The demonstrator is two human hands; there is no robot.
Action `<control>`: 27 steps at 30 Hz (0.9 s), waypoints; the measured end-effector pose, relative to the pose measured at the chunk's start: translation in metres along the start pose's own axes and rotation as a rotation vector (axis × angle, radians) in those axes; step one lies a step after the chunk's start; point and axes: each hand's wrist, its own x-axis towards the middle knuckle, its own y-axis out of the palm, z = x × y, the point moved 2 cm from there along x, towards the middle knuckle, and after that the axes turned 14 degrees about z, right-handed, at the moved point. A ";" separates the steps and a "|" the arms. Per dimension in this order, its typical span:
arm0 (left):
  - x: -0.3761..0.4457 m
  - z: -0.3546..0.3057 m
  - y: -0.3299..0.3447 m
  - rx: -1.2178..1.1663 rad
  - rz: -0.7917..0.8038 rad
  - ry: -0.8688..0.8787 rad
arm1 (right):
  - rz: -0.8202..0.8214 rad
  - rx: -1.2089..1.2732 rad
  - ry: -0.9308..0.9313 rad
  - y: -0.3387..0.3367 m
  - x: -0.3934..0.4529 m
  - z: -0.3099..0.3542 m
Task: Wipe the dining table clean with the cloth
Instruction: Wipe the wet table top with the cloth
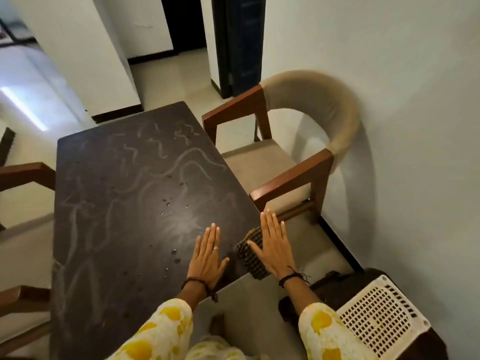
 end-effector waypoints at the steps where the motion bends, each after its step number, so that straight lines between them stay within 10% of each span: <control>1: 0.001 0.003 0.001 -0.011 0.093 -0.019 | 0.029 0.027 0.027 0.011 0.000 -0.001; 4: 0.003 0.008 0.004 0.031 0.391 -0.082 | 0.324 0.119 0.167 0.032 -0.006 0.001; 8: 0.017 0.015 0.022 0.033 0.718 -0.053 | 0.231 0.054 0.271 0.036 -0.003 0.020; 27: 0.024 0.029 0.031 -0.081 0.675 -0.029 | 0.502 -0.286 0.365 0.032 0.029 0.044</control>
